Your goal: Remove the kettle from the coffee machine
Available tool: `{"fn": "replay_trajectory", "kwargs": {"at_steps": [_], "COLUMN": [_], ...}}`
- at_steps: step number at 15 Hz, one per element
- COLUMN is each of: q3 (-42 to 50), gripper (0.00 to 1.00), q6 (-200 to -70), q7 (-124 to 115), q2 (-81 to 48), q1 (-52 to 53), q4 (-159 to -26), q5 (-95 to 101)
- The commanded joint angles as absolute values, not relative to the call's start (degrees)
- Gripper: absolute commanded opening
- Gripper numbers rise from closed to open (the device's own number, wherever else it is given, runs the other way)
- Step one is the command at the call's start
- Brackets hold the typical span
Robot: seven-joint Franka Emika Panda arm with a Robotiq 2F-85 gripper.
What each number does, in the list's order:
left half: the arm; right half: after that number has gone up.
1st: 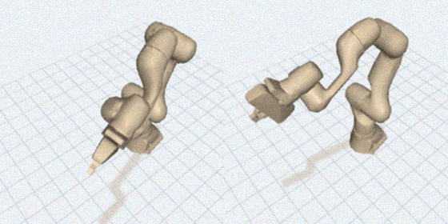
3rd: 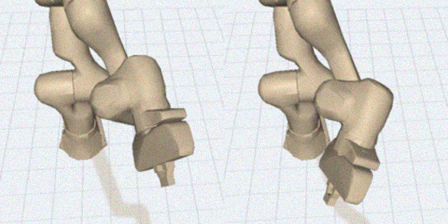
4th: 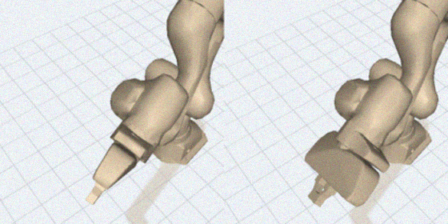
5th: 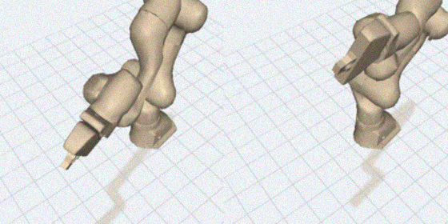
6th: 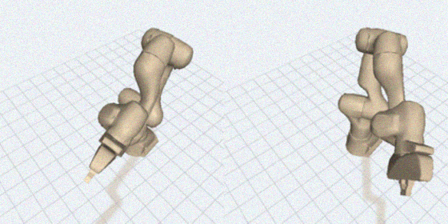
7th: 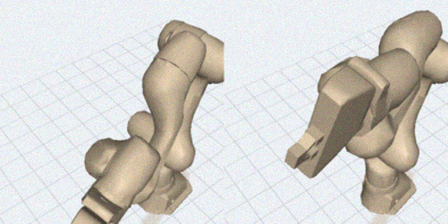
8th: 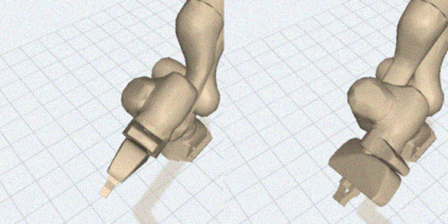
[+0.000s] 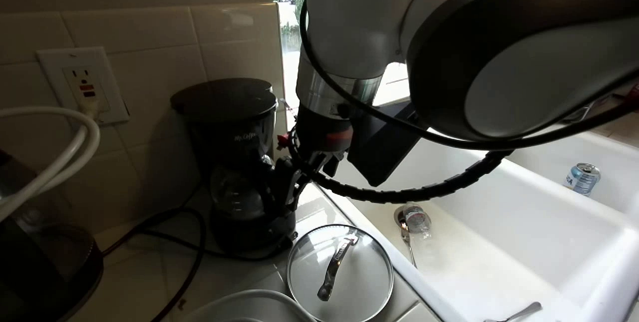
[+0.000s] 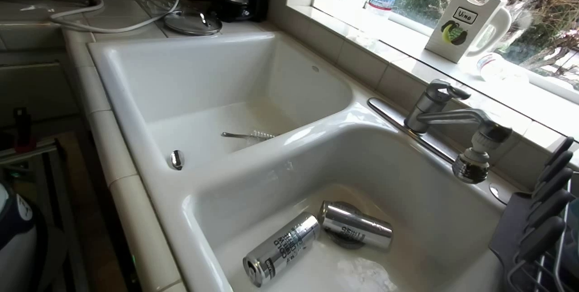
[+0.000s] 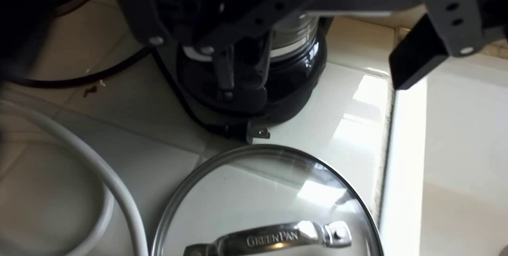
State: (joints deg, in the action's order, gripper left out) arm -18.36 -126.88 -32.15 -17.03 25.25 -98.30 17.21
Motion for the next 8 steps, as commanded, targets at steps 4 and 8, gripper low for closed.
{"fn": "replay_trajectory", "kwargs": {"at_steps": [4, 8], "q3": [-14.62, -14.13], "gripper": [1.0, 1.0], "q6": [-135.59, -135.2], "q7": [-31.29, -32.2], "q2": [-19.88, -20.49], "q1": [28.53, 29.76], "q4": [-97.34, -96.35], "q5": [21.32, 20.35]}}
